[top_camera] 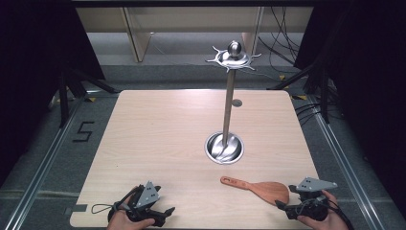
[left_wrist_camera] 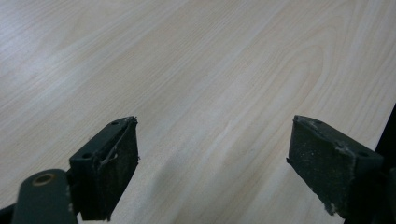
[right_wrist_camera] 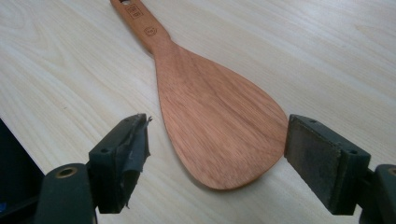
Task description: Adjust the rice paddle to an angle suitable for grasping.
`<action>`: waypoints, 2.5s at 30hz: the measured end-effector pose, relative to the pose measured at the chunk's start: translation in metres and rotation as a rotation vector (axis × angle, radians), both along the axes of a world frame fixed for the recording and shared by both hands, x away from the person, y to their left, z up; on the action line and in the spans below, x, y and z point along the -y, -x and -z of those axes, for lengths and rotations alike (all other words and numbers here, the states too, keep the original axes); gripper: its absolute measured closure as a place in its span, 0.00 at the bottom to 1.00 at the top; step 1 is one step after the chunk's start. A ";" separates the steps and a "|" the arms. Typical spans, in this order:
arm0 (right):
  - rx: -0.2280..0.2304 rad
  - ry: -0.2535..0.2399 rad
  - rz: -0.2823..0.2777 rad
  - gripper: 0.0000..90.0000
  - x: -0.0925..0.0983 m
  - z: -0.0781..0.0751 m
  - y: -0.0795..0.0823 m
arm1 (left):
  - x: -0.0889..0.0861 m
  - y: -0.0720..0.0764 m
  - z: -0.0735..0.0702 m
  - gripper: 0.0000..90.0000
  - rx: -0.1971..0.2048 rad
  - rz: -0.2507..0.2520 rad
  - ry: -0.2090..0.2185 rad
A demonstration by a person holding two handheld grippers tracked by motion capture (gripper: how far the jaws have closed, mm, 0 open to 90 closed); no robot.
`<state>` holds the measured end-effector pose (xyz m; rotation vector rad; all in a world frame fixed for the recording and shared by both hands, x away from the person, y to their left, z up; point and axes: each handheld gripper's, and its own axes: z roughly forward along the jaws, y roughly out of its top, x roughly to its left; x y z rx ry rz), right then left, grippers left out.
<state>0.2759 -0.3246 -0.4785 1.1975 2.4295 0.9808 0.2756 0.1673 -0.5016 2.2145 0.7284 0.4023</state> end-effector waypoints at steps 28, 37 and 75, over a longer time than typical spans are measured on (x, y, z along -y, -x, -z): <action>0.049 0.117 -0.179 0.27 -0.043 -0.022 -0.027 | 0.000 0.000 0.002 0.17 -0.021 -0.005 0.001; 0.011 0.188 -0.275 0.36 -0.077 -0.026 -0.047 | -0.001 -0.001 0.001 0.17 0.000 -0.001 -0.012; -0.224 0.440 -0.439 0.66 -0.151 -0.006 -0.100 | 0.000 0.001 0.001 0.17 -0.016 -0.004 0.015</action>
